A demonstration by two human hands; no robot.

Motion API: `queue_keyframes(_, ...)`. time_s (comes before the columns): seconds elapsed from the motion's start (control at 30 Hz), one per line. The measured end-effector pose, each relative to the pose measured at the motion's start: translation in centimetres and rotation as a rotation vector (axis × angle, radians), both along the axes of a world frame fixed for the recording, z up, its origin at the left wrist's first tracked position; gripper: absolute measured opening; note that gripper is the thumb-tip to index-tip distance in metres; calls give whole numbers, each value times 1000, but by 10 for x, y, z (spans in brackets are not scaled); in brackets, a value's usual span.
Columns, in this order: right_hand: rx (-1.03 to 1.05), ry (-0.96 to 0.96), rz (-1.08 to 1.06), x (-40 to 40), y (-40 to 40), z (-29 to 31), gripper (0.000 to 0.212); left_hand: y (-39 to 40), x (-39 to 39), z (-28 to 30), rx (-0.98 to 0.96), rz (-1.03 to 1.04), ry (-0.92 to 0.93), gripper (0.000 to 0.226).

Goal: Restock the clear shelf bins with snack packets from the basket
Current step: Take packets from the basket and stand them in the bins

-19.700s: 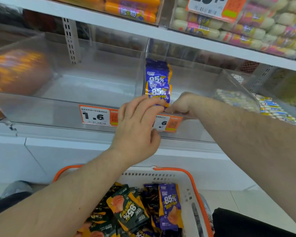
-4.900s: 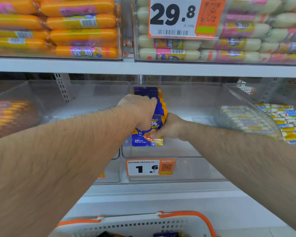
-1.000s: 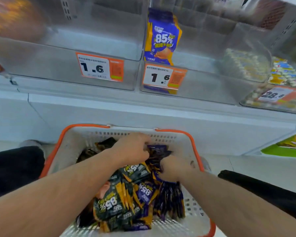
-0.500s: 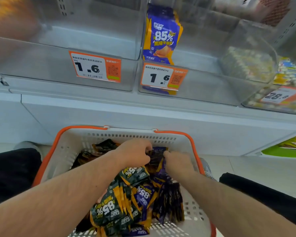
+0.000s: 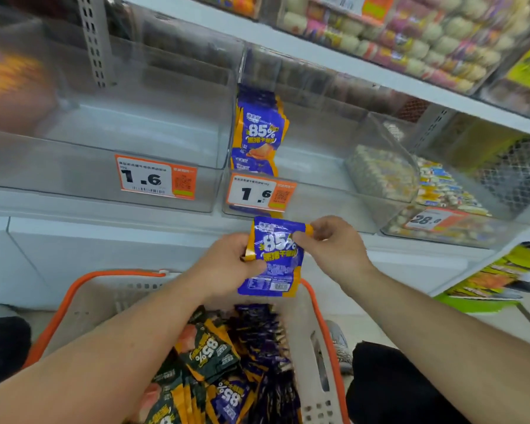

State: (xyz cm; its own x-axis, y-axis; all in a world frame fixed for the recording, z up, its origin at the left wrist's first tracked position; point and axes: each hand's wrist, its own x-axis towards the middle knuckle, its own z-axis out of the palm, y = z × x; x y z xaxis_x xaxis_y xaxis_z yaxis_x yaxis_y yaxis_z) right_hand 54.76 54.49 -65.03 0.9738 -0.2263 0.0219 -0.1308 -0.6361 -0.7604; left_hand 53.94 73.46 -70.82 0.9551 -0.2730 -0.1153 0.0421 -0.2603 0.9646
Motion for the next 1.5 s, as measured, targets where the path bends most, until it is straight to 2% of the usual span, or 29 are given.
queue_keyframes(0.03, 26, -7, -94, -3, 1, 3, 38, 1, 1, 5, -10, 63, -33, 23)
queue_keyframes(0.1, 77, -4, -138, -16, 10, 9, 58, -4, -2, 17, 141, 208, -228, 14)
queue_keyframes(0.17, 221, 89, 0, -26, 24, 12, 57, -14, -12, 30, 336, 282, -486, 9)
queue_keyframes(0.2, 303, 135, 80, -30, 32, 11, 50, -21, -18, 32, 395, 259, -554, 15)
queue_keyframes(0.27, 436, 138, 135, -32, 40, 8, 35, -29, -28, 37, 368, 158, -559, 27)
queue_keyframes(0.33, 501, 101, 104, -30, 36, 9, 14, -25, -32, 42, 224, 76, -549, 37)
queue_keyframes(0.4, 566, 104, 131, -30, 26, 17, 15, -16, -29, 47, 147, 112, -529, 55)
queue_keyframes(0.47, 631, 124, 228, -30, 19, 29, 16, -10, -23, 53, 47, 167, -344, 60)
queue_keyframes(0.5, 632, 120, 280, -28, 17, 34, 16, -8, -19, 55, -41, 158, -236, 52)
queue_keyframes(0.57, 564, 76, 313, -22, 16, 39, 18, -8, -15, 58, -128, 142, -128, 31)
queue_keyframes(0.7, 453, 8, 224, -9, 23, 58, 15, -7, -10, 66, -160, 247, -179, 12)
queue_keyframes(0.77, 416, -79, 204, 6, 25, 77, 13, -5, -5, 70, -197, 307, -173, 18)
queue_keyframes(0.87, 277, -351, 197, 42, 25, 106, 3, 2, 2, 70, -243, 430, -117, 18)
queue_keyframes(0.9, 224, -421, 188, 53, 26, 111, 7, 5, 4, 70, -241, 452, -103, 19)
queue_keyframes(0.97, 133, -464, 173, 73, 27, 113, 6, 8, 5, 70, -225, 457, -83, 21)
queue_keyframes(1.07, -101, -321, 215, 102, 37, 97, 13, 9, 3, 68, -174, 418, -71, 21)
queue_keyframes(1.13, -66, -149, 245, 115, 48, 84, 7, 10, 3, 67, -160, 400, -71, 20)
queue_keyframes(1.2, -88, 19, 230, 124, 57, 73, 16, 10, 3, 64, -150, 389, -65, 19)
queue_keyframes(1.3, -293, 277, 231, 124, 69, 67, 12, 10, 4, 57, -129, 373, -49, 16)
queue_keyframes(1.37, -429, 377, 246, 115, 74, 73, 15, 10, 4, 52, -108, 353, -32, 14)
queue_keyframes(1.43, -550, 362, 238, 104, 76, 83, 21, 9, 3, 45, -72, 316, -8, 13)
queue_keyframes(1.47, -593, 251, 203, 102, 74, 81, 23, 8, 3, 41, -56, 295, 2, 12)
queue_keyframes(1.5, -607, 33, 134, 98, 71, 76, 21, 7, 2, 37, -41, 272, 16, 12)
